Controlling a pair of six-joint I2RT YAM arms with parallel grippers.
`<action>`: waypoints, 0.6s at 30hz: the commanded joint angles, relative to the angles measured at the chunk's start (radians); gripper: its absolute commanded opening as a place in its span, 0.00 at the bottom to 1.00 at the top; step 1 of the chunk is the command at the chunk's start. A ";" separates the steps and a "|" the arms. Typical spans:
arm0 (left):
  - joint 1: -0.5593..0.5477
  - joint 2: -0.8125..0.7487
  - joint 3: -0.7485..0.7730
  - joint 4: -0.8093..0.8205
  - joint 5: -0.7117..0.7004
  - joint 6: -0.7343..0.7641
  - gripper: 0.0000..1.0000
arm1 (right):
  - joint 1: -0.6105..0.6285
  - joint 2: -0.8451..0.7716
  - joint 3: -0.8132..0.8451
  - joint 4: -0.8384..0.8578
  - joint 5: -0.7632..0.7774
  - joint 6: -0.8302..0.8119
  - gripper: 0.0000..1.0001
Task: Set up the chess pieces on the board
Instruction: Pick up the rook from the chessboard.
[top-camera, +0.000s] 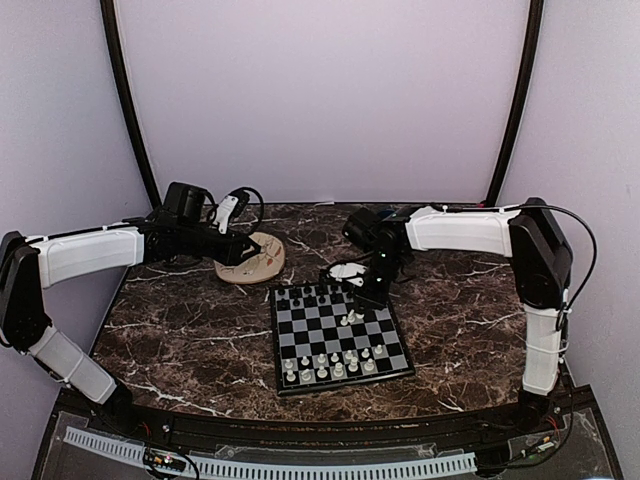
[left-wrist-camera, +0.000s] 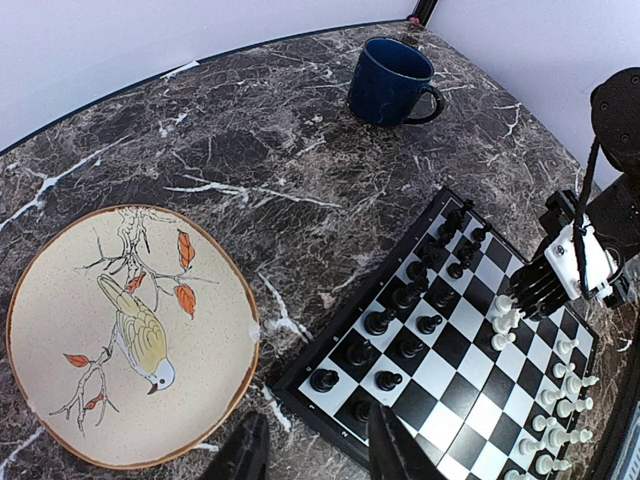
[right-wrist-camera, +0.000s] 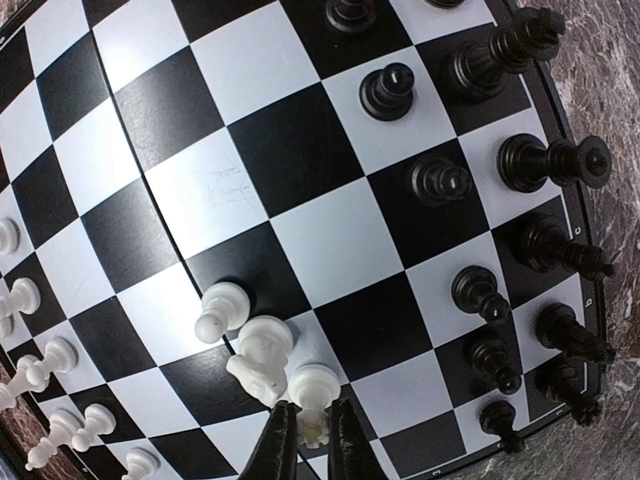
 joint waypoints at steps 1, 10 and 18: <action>-0.002 -0.031 0.018 -0.014 0.010 0.003 0.36 | -0.003 -0.010 0.018 -0.017 -0.008 0.001 0.07; -0.002 -0.028 0.018 -0.014 0.007 0.007 0.36 | -0.012 -0.181 -0.096 -0.008 0.021 -0.014 0.05; -0.002 -0.011 0.021 -0.018 -0.008 0.015 0.36 | -0.017 -0.371 -0.260 -0.026 -0.030 -0.074 0.06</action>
